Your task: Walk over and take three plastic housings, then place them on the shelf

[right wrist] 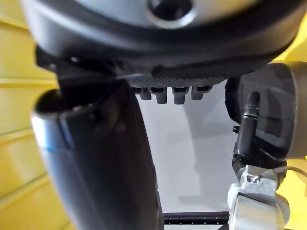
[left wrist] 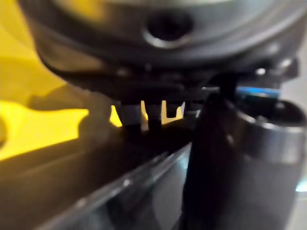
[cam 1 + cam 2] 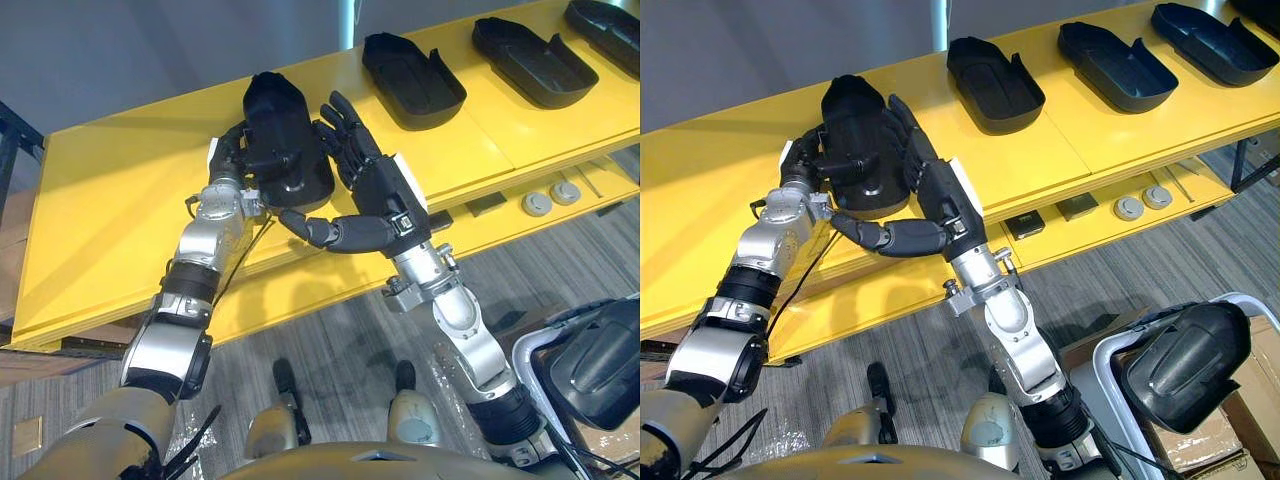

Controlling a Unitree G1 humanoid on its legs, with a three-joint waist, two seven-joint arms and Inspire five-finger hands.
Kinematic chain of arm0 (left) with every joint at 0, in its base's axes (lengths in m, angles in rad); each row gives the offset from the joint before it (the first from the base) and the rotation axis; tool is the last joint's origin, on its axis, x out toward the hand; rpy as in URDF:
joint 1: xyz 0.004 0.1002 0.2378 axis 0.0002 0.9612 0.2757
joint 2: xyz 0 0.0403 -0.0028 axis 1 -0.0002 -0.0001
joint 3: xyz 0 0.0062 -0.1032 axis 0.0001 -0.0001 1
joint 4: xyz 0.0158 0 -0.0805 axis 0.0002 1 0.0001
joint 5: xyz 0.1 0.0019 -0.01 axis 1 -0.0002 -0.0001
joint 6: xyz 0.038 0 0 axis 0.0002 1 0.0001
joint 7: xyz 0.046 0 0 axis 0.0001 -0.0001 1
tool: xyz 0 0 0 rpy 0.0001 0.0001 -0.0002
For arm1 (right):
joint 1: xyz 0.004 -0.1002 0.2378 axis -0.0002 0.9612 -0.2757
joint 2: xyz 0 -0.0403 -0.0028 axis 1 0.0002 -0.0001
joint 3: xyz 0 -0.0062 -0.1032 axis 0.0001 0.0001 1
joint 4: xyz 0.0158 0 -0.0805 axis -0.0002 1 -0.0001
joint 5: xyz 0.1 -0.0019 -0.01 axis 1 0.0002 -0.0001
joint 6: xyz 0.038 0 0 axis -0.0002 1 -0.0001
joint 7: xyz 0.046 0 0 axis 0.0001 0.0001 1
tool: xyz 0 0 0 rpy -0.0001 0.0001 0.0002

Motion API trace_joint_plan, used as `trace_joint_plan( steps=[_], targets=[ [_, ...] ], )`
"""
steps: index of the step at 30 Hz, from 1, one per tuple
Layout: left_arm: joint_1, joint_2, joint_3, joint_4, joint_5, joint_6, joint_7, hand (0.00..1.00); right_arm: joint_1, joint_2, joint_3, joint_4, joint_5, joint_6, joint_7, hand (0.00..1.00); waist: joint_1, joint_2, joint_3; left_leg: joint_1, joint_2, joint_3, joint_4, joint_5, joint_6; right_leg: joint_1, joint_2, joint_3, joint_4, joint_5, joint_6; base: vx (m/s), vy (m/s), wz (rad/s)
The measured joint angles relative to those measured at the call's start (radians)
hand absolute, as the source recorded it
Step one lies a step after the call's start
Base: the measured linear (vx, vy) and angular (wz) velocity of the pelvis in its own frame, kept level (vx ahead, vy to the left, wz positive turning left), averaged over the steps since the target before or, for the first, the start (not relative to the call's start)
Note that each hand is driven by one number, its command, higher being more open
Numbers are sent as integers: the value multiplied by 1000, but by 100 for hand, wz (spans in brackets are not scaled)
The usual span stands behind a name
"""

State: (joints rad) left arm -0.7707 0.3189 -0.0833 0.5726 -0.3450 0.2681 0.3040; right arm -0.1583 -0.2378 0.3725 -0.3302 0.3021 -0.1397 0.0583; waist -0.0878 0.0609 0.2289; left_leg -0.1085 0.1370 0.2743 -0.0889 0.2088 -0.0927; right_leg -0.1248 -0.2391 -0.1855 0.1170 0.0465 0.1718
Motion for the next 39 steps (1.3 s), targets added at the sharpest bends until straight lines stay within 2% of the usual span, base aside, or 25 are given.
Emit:
trace_joint_plan(
  steps=[2, 5, 10, 13, 15, 18, 19, 21, 23, 26, 29, 32, 35, 36, 37, 38, 39],
  targets=[
    [-8, 3, 13, 25, 38, 16, 90, 100, 1, 0, 19, 0, 0, 3, 0, 100, -1, 0, 0, 16, 0, 12, 0, 2, 5, 5, 0, 12, 3, 1, 1, 26, -37, -12],
    [-9, 11, 60, 50, 111, 22, 162, 100, 32, 1, 32, 0, 0, 4, -1, 100, -8, 1, 0, 17, 0, 14, 0, 2, 5, 5, 0, 14, 3, 1, 1, 8, -38, -5],
    [-3, 15, 71, 64, 119, 14, 218, 100, 78, 2, 48, 0, -1, 5, 0, 100, -13, 2, -1, 33, 0, 15, 0, 0, 4, 22, 1, 14, -1, 3, -4, 0, 0, 0],
    [36, 12, 69, 39, 29, -59, 245, 100, 107, 17, 72, 0, -3, 4, 14, 100, -25, 4, -3, 55, -1, 16, 0, -9, 0, 52, 1, 12, -17, 3, -3, 0, 0, 0],
    [47, 6, 66, 20, 23, -86, 250, 100, 114, 22, 72, 0, -3, 4, 22, 100, -25, 4, -3, 57, -1, 16, 0, -9, 1, 57, 1, 12, -20, 4, -3, 0, 0, 0],
    [82, 6, 67, -39, -60, -191, 229, 100, 124, 22, 68, 1, -4, 4, 24, 100, -24, 5, -4, 62, -1, 15, 0, -8, 2, 71, 3, 7, -38, 12, -5, 6, -7, 2],
    [107, 6, 67, -105, -134, -257, 206, 100, 136, 22, 66, 3, -7, 3, 25, 100, -24, 6, -10, 65, -2, 11, 0, -8, 2, 79, 3, 2, -44, 13, -5, 18, -15, 6],
    [133, 6, 67, -233, -222, -342, 167, 100, 145, 22, 62, 11, -35, -2, 25, 100, -22, 5, -11, 72, -3, 6, 0, -7, 1, 93, 3, -4, -50, 18, -1, 31, -21, 8],
    [154, 5, 66, -402, -274, -397, 138, 100, 144, 22, 60, 31, -65, -2, 25, 100, -13, 4, -16, 88, -3, 4, 0, -9, 0, 111, 3, -7, -51, 18, -1, 19, -10, 3],
    [157, 4, 57, -650, -352, -490, 51, 100, 141, 21, 63, 89, -124, -3, 15, 100, -3, 7, -70, 92, -3, -6, 0, -10, -2, 130, 3, -23, -63, 16, -3, 26, -22, 8],
    [170, 4, 51, -734, -329, -520, 21, 100, 142, 18, 70, 118, -165, -4, -9, 100, 8, 18, -111, 104, -1, -14, -1, -14, -5, 151, 6, -34, -70, 9, -11, -22, -14, 9],
    [240, 4, 66, -754, -262, -526, 25, 100, 142, 17, 72, 119, -182, -10, -45, 100, 15, 30, -137, 109, 10, -27, -1, -24, -12, 174, 16, -58, -88, 6, -5, -66, -21, 10],
    [369, 5, 105, -783, -216, -520, 32, 100, 143, 9, 67, 119, -251, -33, -82, 100, 19, 26, -146, 95, 22, -29, -1, -37, -29, 186, 26, -86, -118, 6, -6, -103, -20, 19],
    [432, 5, 123, -795, -189, -519, 32, 100, 150, 8, 62, 120, -282, -37, -97, 100, 23, 0, -156, 79, 17, -13, 9, -56, -37, 184, 8, -98, -154, 11, -12, -32, 40, 12],
    [513, 0, 139, -824, -181, -515, 32, 100, 162, 5, 50, 120, -300, -41, -101, 100, 43, -18, -161, 65, 1, -8, 90, -61, -20, 193, 4, -105, -170, 18, -11, 39, 31, 5],
    [565, -3, 146, -846, -162, -511, 31, 100, 173, 2, 43, 120, -314, -47, -109, 100, 47, -15, -166, 73, 1, -15, 72, -80, -6, 198, 12, -105, -179, 18, -11, 69, 24, 11],
    [667, -9, 158, -889, -138, -506, 17, 100, 205, 8, 26, 119, -337, -55, -124, 100, 47, -36, -177, 83, -9, -28, 28, -63, -5, 204, 10, -112, -190, 19, -11, 65, -5, 44]
  ],
)
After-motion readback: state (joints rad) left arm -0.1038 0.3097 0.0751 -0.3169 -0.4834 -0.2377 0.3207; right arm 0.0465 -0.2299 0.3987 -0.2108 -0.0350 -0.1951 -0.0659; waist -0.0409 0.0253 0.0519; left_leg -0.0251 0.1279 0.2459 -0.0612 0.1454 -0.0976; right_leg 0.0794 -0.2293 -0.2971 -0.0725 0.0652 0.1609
